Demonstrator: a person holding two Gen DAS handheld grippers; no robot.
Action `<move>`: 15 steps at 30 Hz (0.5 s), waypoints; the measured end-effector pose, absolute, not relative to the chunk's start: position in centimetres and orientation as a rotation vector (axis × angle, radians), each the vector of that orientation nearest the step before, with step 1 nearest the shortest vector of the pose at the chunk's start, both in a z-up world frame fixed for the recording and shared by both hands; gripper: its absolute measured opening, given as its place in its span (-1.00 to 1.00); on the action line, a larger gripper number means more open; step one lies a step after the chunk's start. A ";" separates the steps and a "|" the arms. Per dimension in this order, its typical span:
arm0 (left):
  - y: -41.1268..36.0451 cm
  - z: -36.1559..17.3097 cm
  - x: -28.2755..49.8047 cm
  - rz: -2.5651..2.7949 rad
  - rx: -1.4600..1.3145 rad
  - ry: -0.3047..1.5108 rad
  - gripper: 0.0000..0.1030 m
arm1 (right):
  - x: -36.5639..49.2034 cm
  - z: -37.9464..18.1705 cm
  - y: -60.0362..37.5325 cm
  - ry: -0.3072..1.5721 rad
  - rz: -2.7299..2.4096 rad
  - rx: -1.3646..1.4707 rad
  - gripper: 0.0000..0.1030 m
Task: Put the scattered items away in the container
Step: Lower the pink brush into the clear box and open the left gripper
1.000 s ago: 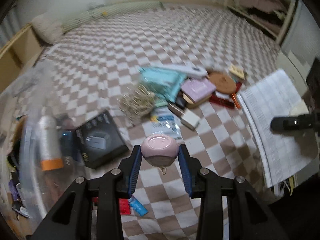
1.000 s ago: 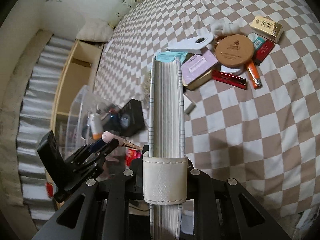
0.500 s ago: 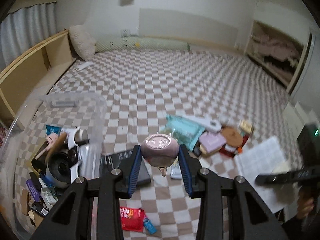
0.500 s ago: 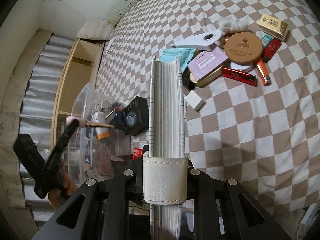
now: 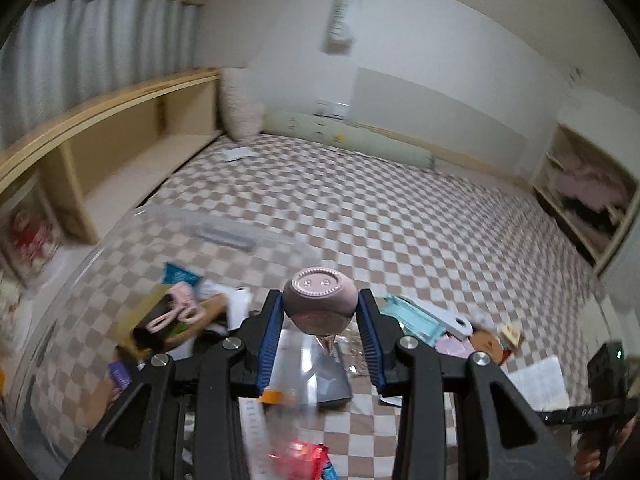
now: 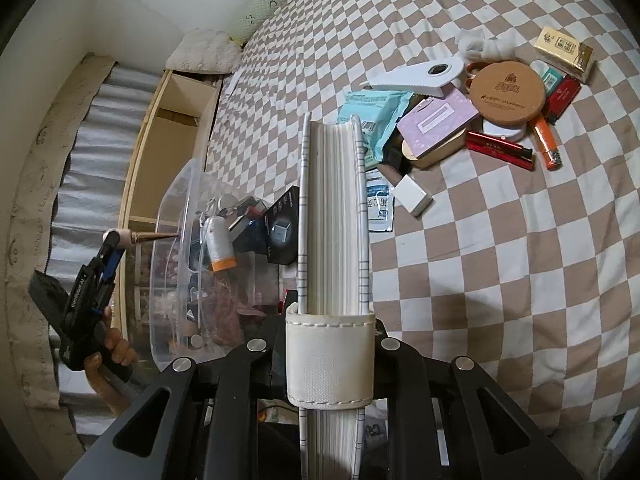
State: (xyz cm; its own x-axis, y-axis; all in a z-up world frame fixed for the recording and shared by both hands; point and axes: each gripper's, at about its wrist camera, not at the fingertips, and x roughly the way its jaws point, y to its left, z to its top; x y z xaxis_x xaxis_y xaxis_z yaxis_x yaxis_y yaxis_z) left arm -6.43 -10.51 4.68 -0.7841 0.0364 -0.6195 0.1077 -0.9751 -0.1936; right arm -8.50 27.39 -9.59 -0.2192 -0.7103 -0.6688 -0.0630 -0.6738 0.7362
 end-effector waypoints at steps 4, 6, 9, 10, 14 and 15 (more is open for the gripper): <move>-13.6 4.8 -4.5 -2.852 0.961 0.393 -0.28 | -8.7 -9.5 26.7 -0.901 -1.939 1.605 -0.58; -14.7 4.3 -3.9 -2.818 0.957 0.397 -0.28 | -8.7 -9.4 26.3 -0.895 -1.937 1.605 -0.58; -15.7 3.0 -3.5 -2.768 0.992 0.384 -0.28 | -8.6 -9.3 25.8 -0.886 -1.929 1.604 -0.58; -16.1 2.5 -3.4 -2.750 1.008 0.371 -0.28 | -8.6 -9.2 25.6 -0.883 -1.928 1.604 -0.58; -16.9 0.5 -3.9 -2.676 1.073 0.327 -0.28 | -8.7 -9.1 24.9 -0.877 -1.922 1.608 -0.58; -17.2 0.0 -4.0 -2.655 1.090 0.330 -0.28 | -8.7 -9.1 24.7 -0.877 -1.921 1.607 -0.58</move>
State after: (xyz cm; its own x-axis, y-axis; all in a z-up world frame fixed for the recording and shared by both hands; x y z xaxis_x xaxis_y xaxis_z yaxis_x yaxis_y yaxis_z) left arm -4.03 -17.17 -0.03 -0.6882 -0.1448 -0.7109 0.3142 -0.9427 -0.1122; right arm -8.73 24.70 -9.06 -0.1930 -0.7164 -0.6705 -0.0377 -0.6774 0.7346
